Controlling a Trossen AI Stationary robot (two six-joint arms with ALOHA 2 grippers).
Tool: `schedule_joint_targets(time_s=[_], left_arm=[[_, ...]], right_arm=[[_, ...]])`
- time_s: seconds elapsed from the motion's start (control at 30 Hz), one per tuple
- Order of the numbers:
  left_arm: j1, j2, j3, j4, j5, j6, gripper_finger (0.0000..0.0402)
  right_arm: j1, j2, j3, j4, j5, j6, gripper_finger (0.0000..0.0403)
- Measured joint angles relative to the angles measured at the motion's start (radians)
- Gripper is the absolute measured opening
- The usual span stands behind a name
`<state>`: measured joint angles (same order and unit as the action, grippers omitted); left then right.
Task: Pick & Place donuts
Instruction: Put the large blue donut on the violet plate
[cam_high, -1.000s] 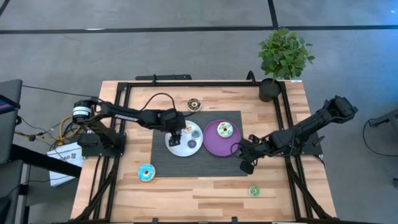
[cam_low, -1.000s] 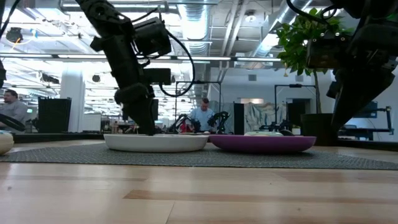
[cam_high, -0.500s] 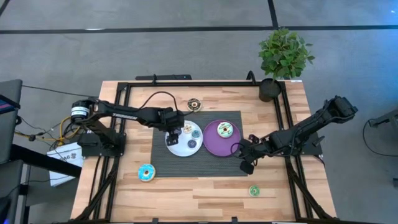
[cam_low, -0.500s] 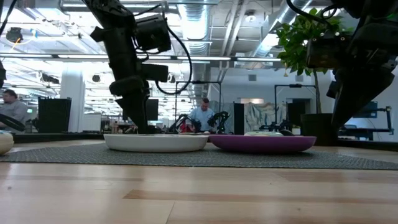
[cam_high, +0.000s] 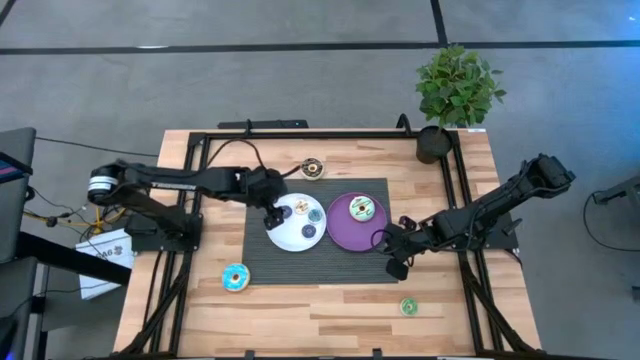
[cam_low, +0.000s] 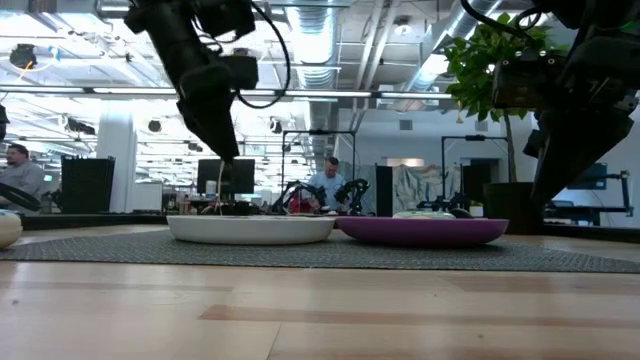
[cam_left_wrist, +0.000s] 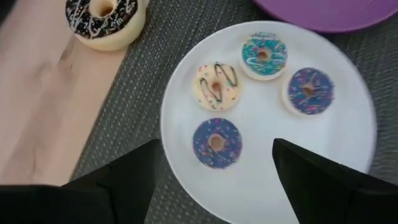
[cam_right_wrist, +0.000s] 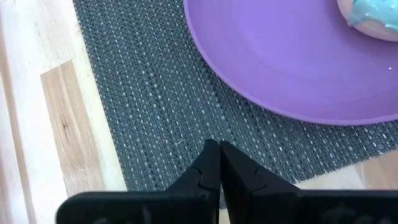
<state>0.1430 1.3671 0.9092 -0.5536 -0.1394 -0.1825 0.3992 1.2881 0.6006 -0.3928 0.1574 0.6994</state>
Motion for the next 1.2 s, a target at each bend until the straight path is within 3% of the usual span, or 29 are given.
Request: schedule_joint_targets(time_s=[0.37, 0.7, 1.03, 1.2], left_arm=[[-0.193, -0.096, 0.000, -0.119, -0.043, -0.312, 0.0302], [-0.453, -0.150, 0.000, -0.276, -0.095, -0.804, 0.0302], [-0.671, -0.151, 0.000, -0.492, -0.027, -1.407, 0.0302], [-0.740, -0.125, 0.001, -0.579, -0.003, -1.519, 0.0302]], right_arm=[[-0.009, 0.000, 0.000, 0.045, 0.002, 0.035, 0.0001], [-0.009, 0.000, 0.000, 0.044, 0.002, 0.027, 0.0001], [-0.009, 0.000, 0.000, 0.044, 0.000, 0.027, 0.0001], [-0.009, 0.000, 0.000, 0.043, 0.000, 0.026, 0.0001]])
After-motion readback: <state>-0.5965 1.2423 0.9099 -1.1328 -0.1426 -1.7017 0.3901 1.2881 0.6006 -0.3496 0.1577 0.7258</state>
